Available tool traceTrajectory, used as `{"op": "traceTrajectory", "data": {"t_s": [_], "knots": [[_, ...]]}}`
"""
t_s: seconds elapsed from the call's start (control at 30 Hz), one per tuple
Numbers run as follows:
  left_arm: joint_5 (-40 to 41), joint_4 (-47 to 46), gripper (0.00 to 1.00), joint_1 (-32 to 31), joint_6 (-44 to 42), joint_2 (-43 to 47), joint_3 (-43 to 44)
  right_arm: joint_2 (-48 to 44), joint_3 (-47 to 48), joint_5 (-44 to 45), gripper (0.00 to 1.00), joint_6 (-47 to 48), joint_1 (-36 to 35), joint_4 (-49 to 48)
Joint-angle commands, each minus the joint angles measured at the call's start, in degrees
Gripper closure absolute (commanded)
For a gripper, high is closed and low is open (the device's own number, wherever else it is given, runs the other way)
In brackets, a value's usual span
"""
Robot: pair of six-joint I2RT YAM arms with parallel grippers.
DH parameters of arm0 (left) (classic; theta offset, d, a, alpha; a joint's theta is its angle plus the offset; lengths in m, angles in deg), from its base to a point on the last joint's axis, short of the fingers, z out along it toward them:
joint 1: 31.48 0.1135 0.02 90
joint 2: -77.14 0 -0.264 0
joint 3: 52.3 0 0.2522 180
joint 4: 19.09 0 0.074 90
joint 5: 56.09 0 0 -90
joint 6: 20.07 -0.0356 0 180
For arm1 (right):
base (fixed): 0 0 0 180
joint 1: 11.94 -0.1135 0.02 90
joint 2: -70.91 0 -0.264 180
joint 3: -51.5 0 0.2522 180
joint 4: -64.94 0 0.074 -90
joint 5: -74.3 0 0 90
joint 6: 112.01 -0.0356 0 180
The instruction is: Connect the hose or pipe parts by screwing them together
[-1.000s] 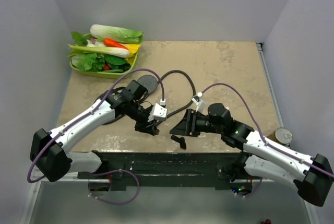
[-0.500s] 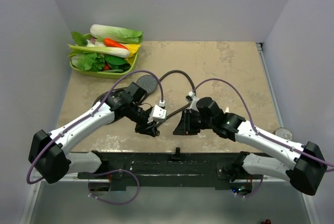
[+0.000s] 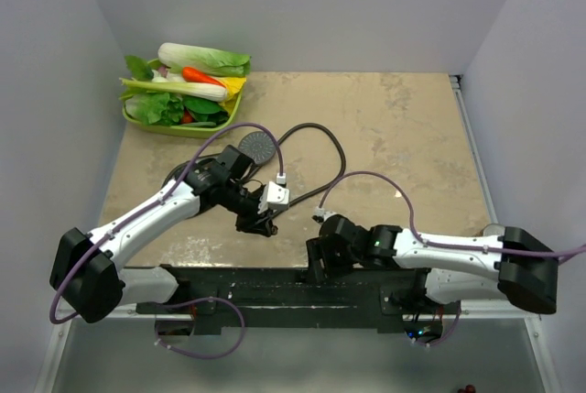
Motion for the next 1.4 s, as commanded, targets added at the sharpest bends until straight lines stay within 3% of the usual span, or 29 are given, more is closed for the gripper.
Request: {"op": "traceTrajectory", "data": {"t_s": [0.0, 0.27, 0.47, 0.63, 0.7, 0.9, 1.03, 1.13, 1.2, 1.23, 1.33, 1.37], "knots": [[-0.15, -2.95, 1.00, 0.39, 1.76, 1.50, -0.21, 5.31, 3.23, 9.82, 0.39, -2.44, -2.25, -3.28], [-0.42, -4.18, 1.00, 0.30, 3.60, 3.87, -1.61, 10.86, 6.31, 16.78, 0.50, -2.79, -2.78, -5.13], [-0.16, -4.63, 1.00, 0.39, 3.61, 5.19, -3.28, 14.81, 7.45, 17.23, 0.60, -2.27, -2.87, -6.80], [2.91, -3.13, 1.00, 0.30, 1.94, 6.15, -3.72, 15.70, 7.80, 16.35, 0.83, -0.60, -3.39, -7.85], [5.11, -2.69, 1.00, 0.30, -0.25, 6.51, -4.95, 15.52, 9.81, 18.00, 0.89, 3.61, -3.39, -4.80], [17.50, -6.47, 1.00, 0.30, -6.49, 5.19, -11.10, 22.09, 26.51, 23.99, 0.92, 22.50, -2.43, 6.11], [21.03, -8.75, 1.00, 1.62, -8.78, 3.52, -14.35, 28.16, 29.34, 21.28, 0.91, 30.68, -1.46, 3.23], [22.43, -10.77, 1.00, 2.23, -9.14, 2.91, -16.29, 30.98, 28.11, 18.64, 0.80, 32.88, -1.46, -0.37], [22.35, -11.56, 1.00, 2.50, -9.05, 2.64, -16.64, 30.55, 26.79, 18.28, 0.65, 33.42, -1.46, -2.22], [22.52, -11.92, 1.00, 2.50, -8.70, 2.21, -16.65, 30.11, 25.66, 18.71, 0.55, 33.33, -1.46, -2.40], [22.35, -14.28, 1.00, 2.85, -8.09, 0.45, -16.56, 25.55, 22.67, 21.96, 0.02, 30.63, -1.37, -1.88], [22.43, -14.90, 1.00, 2.85, -7.82, -0.17, -16.56, 23.45, 21.70, 23.54, 0.01, 29.56, -1.37, -1.79]]}}
